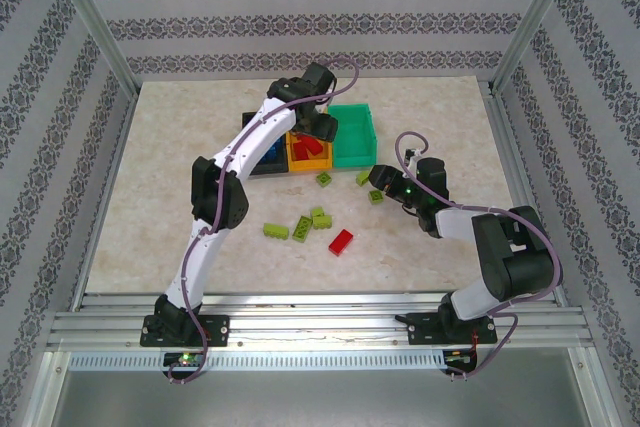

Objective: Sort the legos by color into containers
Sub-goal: Place the lego in the container, then pick up the lego from the bottom-center of the table.

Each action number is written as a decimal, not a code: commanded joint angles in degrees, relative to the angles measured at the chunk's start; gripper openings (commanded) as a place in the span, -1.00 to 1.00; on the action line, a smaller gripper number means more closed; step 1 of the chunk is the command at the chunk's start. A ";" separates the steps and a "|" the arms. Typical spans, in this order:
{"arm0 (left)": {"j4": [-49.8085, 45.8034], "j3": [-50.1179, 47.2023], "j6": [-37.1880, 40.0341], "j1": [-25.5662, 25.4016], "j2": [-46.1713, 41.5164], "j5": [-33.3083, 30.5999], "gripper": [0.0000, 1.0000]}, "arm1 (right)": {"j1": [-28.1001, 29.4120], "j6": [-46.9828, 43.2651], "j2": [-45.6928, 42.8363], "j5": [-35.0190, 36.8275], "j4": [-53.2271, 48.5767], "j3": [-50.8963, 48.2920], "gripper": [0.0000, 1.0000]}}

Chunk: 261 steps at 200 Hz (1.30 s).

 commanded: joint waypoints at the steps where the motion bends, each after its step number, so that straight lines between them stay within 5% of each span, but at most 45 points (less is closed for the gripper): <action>1: -4.60 1.20 2.06 0.59 1.70 -3.50 0.45 | 0.81 -0.36 0.64 -0.49 1.41 1.28 0.18; 44: -5.34 0.73 1.96 0.48 0.67 -3.23 0.78 | 0.97 -0.51 0.65 -0.38 1.26 1.37 0.18; 78: -4.34 -2.52 1.70 -0.04 -3.34 -2.03 0.78 | 1.11 -0.55 1.01 -0.63 1.29 1.57 0.18; 123: 2.29 -18.93 1.46 -0.25 -15.75 1.91 0.79 | 1.46 -1.14 0.84 -0.02 0.69 1.72 0.18; 159: -1.46 -25.86 3.40 0.62 -21.96 4.49 0.79 | 3.14 -1.33 0.82 -0.04 0.25 2.37 0.18; 210: 4.47 -42.31 5.86 4.37 -33.55 3.79 0.78 | 10.38 -5.44 -2.52 4.04 -5.32 3.97 0.19; 261: 12.74 -53.18 5.91 9.14 -39.53 10.24 0.77 | 20.77 -8.14 -11.38 12.89 -23.48 3.19 0.21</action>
